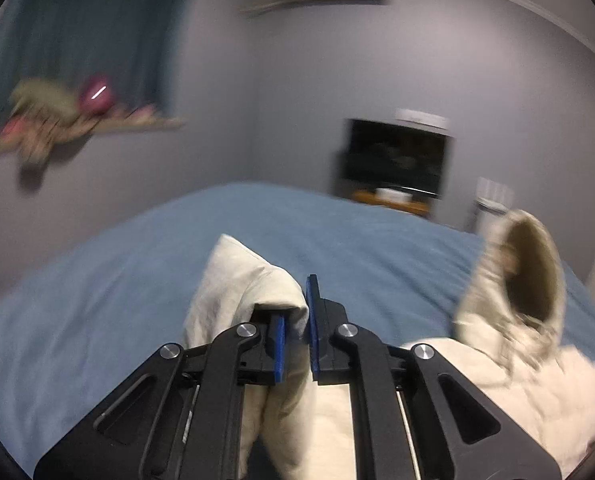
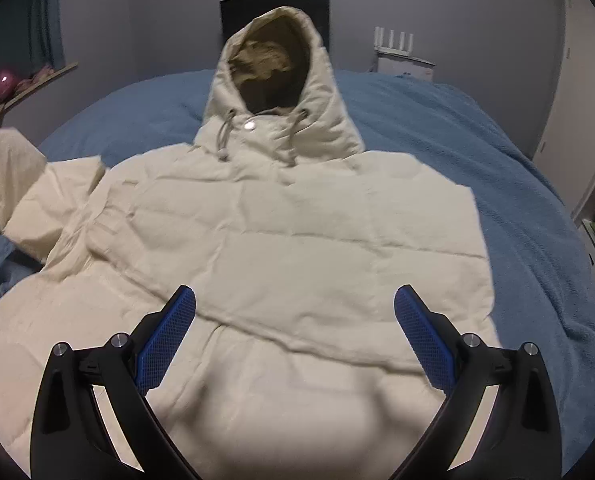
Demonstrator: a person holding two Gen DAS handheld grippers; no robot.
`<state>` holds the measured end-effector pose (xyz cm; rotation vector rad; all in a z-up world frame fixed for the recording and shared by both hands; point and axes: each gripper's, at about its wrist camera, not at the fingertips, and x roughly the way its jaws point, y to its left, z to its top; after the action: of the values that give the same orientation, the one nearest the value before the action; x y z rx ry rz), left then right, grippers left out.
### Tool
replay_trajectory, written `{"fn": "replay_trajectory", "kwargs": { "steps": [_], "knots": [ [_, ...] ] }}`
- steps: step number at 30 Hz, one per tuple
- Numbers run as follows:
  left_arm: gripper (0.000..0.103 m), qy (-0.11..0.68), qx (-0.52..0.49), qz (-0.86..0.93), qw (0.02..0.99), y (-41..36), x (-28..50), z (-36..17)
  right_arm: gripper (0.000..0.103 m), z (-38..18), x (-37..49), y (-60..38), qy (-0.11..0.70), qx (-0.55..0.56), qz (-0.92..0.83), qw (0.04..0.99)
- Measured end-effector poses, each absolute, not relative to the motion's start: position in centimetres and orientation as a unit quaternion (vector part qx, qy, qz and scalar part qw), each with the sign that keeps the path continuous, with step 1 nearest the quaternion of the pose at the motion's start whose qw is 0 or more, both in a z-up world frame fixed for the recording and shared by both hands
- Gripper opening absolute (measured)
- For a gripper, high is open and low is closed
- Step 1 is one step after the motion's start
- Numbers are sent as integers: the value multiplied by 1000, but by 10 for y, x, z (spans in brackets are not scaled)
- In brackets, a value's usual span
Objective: Fold large clothes
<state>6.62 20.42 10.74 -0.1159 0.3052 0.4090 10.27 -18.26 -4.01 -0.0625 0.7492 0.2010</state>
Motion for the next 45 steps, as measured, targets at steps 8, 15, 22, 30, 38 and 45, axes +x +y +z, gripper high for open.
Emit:
{"fn": "replay_trajectory", "kwargs": {
  "steps": [8, 15, 22, 30, 38, 45],
  "knots": [
    [9, 147, 58, 31, 987, 62, 78, 132, 96, -24, 131, -235, 355, -55, 22, 933],
    [9, 209, 122, -88, 966, -34, 97, 84, 96, -27, 137, -288, 373, 32, 1, 927],
    [11, 290, 168, -175, 926, -84, 118, 4, 95, -32, 141, -298, 376, 37, -13, 926],
    [66, 366, 111, -281, 880, -89, 123, -32, 95, -36, 138, -299, 379, 27, -10, 925],
    [93, 396, 93, -300, 863, -74, 100, -4, 96, -10, 124, -300, 362, 47, 7, 931],
    [96, 339, 50, -232, 910, -4, 73, 44, 96, 14, 102, -271, 346, 26, 46, 937]
  ]
}}
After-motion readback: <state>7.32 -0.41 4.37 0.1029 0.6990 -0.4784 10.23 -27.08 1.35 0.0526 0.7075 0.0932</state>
